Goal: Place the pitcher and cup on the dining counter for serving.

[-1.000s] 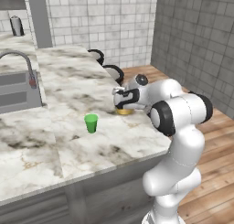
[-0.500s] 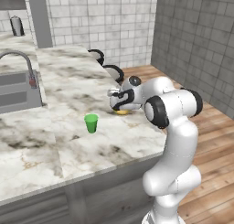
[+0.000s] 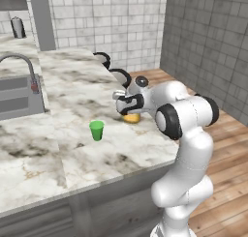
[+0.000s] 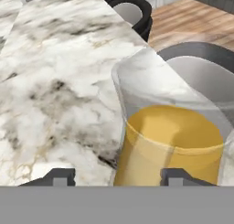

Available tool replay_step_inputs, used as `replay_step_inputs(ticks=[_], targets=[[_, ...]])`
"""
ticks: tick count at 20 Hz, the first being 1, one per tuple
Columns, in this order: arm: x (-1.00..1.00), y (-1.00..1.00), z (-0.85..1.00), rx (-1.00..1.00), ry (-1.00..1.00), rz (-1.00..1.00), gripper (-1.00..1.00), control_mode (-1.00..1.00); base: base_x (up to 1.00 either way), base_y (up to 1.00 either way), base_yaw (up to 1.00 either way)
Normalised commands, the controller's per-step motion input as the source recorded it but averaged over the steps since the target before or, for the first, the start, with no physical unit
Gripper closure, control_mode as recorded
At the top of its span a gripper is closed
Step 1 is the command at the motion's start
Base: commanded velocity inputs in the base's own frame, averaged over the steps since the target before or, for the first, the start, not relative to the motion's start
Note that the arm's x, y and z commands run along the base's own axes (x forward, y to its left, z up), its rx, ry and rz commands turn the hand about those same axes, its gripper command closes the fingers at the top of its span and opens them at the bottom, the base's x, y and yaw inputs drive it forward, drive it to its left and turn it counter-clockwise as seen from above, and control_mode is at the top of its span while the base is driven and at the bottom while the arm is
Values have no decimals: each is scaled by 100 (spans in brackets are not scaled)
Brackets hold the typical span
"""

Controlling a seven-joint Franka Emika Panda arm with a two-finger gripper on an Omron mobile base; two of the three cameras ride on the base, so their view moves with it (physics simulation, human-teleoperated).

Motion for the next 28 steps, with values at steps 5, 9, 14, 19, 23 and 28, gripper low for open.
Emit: replay_step_inputs(ticks=[5, 9, 14, 19, 23, 28], targets=[[-51, 0, 44, 0, 0, 0, -100, -100, 0, 0, 0], [-76, 0, 45, 0, 0, -3, -100, -100, 0, 0, 0], [-96, 0, 55, -1, 0, -2, -100, -100, 0, 0, 0], [-100, 0, 65, -5, 0, 0, -100, -100, 0, 0, 0], [-100, 0, 48, -3, 0, 0, -100, -100, 0, 0, 0], [-100, 0, 30, -5, 0, 0, -100, -100, 0, 0, 0]])
